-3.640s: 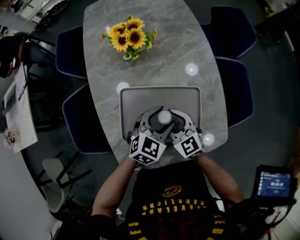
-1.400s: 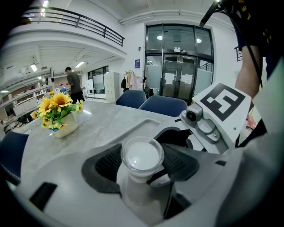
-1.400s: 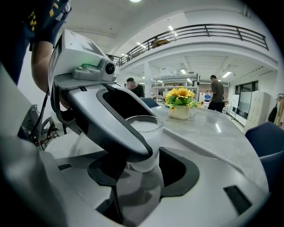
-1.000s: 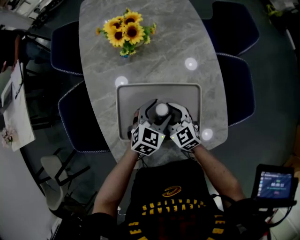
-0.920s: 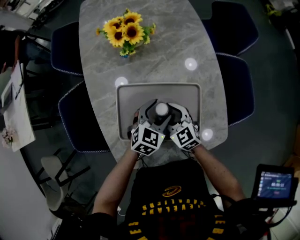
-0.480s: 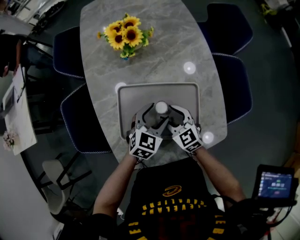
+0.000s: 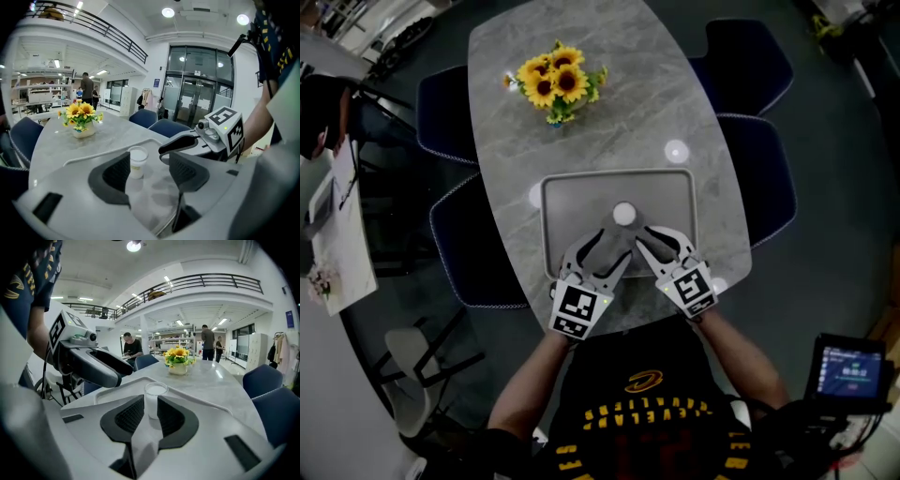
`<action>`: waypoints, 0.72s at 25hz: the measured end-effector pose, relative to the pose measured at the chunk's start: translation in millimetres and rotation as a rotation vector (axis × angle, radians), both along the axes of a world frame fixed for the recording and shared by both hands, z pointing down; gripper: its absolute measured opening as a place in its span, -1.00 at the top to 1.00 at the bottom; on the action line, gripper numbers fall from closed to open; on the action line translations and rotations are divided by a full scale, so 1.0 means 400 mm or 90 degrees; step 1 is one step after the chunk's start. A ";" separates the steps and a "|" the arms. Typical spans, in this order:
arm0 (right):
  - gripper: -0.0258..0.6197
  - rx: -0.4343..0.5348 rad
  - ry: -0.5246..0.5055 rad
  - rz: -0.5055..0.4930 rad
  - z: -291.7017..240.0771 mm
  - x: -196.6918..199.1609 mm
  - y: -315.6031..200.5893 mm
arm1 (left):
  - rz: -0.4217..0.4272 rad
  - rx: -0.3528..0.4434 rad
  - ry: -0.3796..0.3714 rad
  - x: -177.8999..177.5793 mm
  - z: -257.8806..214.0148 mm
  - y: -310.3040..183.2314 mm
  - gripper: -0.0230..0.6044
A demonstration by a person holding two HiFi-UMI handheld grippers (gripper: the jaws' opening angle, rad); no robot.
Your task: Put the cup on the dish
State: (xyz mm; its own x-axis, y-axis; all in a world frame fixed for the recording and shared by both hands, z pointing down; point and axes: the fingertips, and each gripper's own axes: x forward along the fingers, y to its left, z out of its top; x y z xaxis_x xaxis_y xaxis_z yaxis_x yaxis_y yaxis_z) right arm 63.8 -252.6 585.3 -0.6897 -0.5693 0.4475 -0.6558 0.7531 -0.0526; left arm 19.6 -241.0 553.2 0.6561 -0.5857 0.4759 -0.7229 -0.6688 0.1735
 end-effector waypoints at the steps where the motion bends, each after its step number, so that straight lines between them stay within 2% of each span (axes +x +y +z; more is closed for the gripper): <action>1: 0.67 0.006 -0.010 0.003 -0.018 -0.001 0.009 | -0.004 0.006 0.013 -0.002 -0.020 0.011 0.14; 5: 0.89 -0.002 -0.064 0.036 -0.079 0.002 0.027 | -0.026 0.014 0.066 -0.009 -0.081 0.039 0.58; 8: 0.90 -0.023 -0.108 0.061 -0.114 0.003 0.038 | -0.051 -0.001 0.110 -0.017 -0.114 0.059 0.92; 12: 0.90 -0.039 -0.144 0.085 -0.166 -0.011 0.062 | -0.068 -0.006 0.148 -0.028 -0.166 0.087 0.92; 18: 0.90 -0.015 -0.089 0.086 -0.211 -0.049 0.102 | -0.065 0.021 0.168 -0.039 -0.219 0.128 0.92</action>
State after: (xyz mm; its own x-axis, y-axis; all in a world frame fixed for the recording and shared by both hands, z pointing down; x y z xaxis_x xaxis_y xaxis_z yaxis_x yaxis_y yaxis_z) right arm 44.4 -211.8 500.8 -0.6645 -0.6515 0.3661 -0.7356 0.6565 -0.1670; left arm 3.8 -189.8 465.6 0.6915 -0.6676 0.2759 -0.7196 -0.6029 0.3445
